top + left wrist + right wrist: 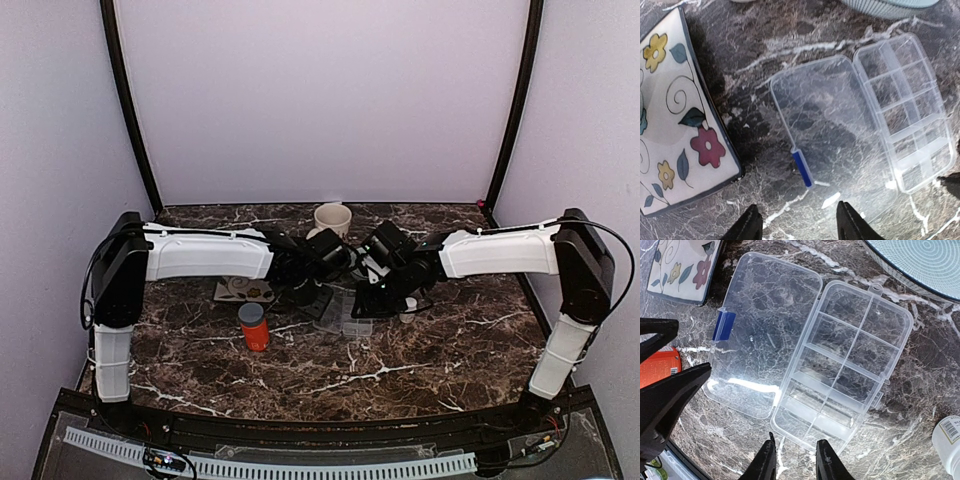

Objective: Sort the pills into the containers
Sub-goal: Adjust the lid of the pill container, then pick up the pill bottle from the center of the board.

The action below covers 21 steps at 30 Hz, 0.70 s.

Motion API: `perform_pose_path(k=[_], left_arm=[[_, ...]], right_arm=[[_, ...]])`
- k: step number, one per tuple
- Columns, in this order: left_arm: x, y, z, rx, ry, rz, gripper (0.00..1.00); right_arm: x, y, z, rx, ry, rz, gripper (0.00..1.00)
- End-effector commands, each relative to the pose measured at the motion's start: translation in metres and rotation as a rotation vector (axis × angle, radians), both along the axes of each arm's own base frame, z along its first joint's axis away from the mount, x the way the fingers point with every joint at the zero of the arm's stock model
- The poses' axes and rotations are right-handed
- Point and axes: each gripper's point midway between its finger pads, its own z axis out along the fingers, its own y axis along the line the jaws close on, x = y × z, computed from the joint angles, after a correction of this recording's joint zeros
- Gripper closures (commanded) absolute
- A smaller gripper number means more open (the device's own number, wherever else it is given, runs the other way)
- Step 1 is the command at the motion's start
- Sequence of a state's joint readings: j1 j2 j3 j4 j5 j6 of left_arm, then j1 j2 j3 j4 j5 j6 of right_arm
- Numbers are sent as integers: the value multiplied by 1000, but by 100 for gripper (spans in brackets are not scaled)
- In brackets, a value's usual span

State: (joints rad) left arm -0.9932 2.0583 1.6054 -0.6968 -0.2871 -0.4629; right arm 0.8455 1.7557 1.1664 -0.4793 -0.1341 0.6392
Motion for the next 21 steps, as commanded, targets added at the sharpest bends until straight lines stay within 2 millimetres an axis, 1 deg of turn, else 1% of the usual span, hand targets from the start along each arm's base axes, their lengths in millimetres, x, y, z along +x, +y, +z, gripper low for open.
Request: perform_pose_path(k=[1,5,8,11,14,15,17,19,21], left_arm=[[7,-9,42,-67,-70,-9,47],[9,-12,52,-81,-87,-11,47],[11,-10,64,-91,-111,-4,46],[14,-2,79,-89,-151,18,46],[14,12,94,-89,-197,44,45],[13,18,103,-98,-217,57,45],[12,32,115,-101,-260,91,44],[10,47,126,-109,-304,129,43],[8,64,136,-133,-359,168,42]], right_arm=[[4,5,9,2,-27,10,73],[5,5,10,-1,-34,12,72],[7,3,15,-10,-50,11,72],[10,-1,21,-19,-80,10,70],[13,-2,32,-14,-120,14,67],[15,-3,37,-10,-137,16,65],[18,-2,47,0,-176,20,60],[23,-1,58,15,-223,31,58],[29,3,73,35,-283,42,53]])
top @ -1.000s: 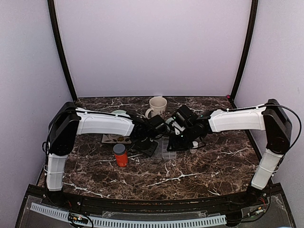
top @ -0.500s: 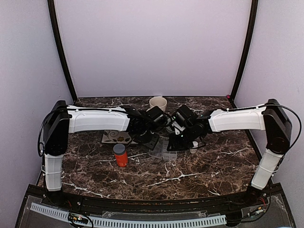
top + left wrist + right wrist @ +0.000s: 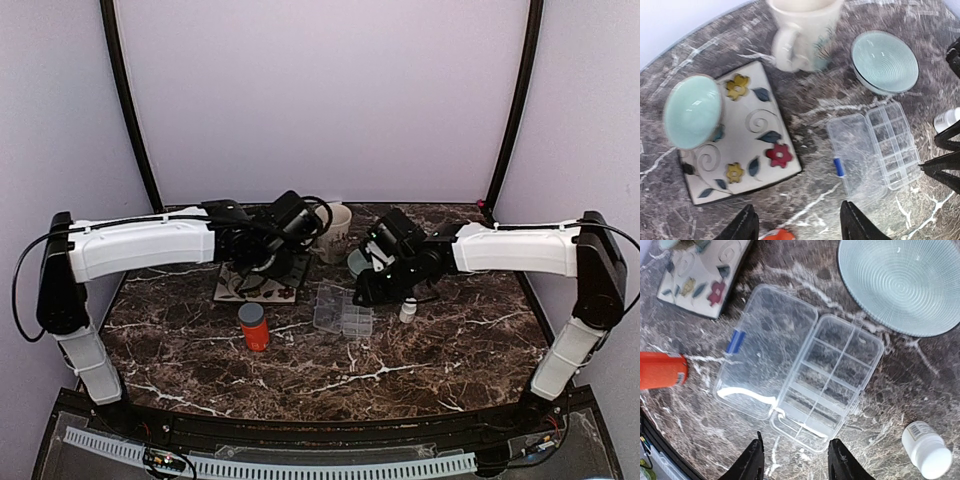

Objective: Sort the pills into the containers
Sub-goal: Pick up the pill bottle from the center of the board.

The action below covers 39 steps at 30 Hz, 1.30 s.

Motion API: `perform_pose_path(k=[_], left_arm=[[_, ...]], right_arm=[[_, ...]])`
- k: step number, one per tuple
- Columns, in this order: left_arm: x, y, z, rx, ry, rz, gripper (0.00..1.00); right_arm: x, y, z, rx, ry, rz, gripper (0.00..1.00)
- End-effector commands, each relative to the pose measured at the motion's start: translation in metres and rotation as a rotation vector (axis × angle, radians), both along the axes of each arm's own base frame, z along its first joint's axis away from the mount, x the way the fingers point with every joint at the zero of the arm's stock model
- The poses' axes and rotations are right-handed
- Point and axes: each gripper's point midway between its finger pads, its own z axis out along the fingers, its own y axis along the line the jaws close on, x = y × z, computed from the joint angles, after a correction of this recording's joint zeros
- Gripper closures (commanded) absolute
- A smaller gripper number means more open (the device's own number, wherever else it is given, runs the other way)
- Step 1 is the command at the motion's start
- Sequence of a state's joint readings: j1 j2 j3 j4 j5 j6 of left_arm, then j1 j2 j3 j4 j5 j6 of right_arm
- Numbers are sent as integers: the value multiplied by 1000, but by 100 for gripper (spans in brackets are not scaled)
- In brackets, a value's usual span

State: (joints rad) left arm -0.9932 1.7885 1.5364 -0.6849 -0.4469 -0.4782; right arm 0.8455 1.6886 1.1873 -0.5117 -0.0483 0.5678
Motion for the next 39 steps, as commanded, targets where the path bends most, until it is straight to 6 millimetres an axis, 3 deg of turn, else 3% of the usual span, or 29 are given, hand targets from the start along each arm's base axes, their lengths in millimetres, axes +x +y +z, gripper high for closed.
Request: perform_pose_path(k=[1,5,7,11,14,18,22,26,30,39], left_arm=[[-4,42,40,-54,-153,112,41],[-7,73,76,-150,-308,172,37],[-10,85,94,-196,-384,175,30],[-14,104,122,-240,-515,166,9],[-18,111,134,-281,-576,161,4],[-24,123,134,-320,-593,183,1],[-31,132,123,-341,-559,189,1],[-38,138,112,-362,-513,204,1],[-44,147,104,-384,-480,242,2],[-59,171,79,-386,-395,328,11]], right_arm=[[22,12,51,58,-191,32,51],[51,16,89,-2,-363,38,48],[69,16,111,-34,-464,25,46],[102,21,166,-8,-654,-58,28],[113,36,194,71,-709,-45,28],[126,59,214,112,-710,-12,32],[116,87,212,173,-662,106,27],[98,108,214,249,-640,204,4],[82,129,203,221,-616,269,4],[27,178,153,70,-540,428,12]])
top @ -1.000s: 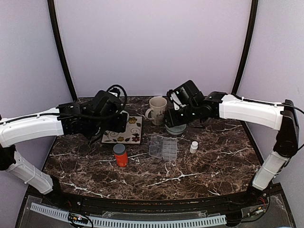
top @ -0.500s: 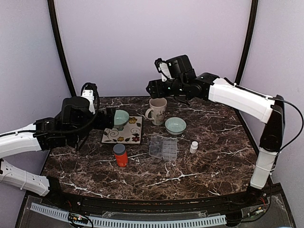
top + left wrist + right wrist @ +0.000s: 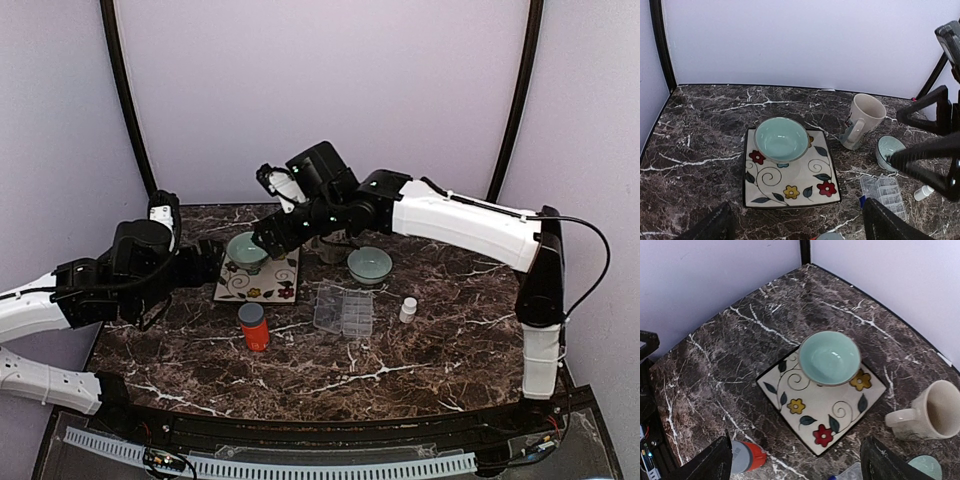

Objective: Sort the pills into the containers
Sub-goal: Pick up the pill bottle from the center of the board.

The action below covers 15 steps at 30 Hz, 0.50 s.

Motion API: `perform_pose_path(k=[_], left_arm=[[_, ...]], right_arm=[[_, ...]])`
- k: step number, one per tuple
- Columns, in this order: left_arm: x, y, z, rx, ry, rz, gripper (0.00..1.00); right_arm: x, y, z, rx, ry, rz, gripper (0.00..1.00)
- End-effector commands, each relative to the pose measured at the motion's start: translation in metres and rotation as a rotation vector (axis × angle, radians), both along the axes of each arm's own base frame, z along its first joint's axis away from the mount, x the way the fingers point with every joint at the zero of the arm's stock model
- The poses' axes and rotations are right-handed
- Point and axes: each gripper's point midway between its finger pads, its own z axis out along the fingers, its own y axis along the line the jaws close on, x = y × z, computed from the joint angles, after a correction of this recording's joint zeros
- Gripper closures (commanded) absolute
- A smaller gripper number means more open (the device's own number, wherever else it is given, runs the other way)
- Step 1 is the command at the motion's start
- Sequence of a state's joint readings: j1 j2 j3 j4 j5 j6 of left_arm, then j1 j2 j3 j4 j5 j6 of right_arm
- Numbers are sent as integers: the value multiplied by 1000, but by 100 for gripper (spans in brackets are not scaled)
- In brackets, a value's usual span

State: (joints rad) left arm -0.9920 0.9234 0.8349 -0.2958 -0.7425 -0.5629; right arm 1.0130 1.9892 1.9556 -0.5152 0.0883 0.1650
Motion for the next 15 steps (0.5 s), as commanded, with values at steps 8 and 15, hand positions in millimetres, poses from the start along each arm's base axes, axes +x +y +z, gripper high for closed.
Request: perform_pose_path(k=[8,15], left_arm=[[-20,36,-46,-1,179,133,11],[-25,43,-56,-6,203,148,11]], right_arm=[[-57,37,-59,-209,95,94,11],[-64,47,-84,-271,167,92,10]])
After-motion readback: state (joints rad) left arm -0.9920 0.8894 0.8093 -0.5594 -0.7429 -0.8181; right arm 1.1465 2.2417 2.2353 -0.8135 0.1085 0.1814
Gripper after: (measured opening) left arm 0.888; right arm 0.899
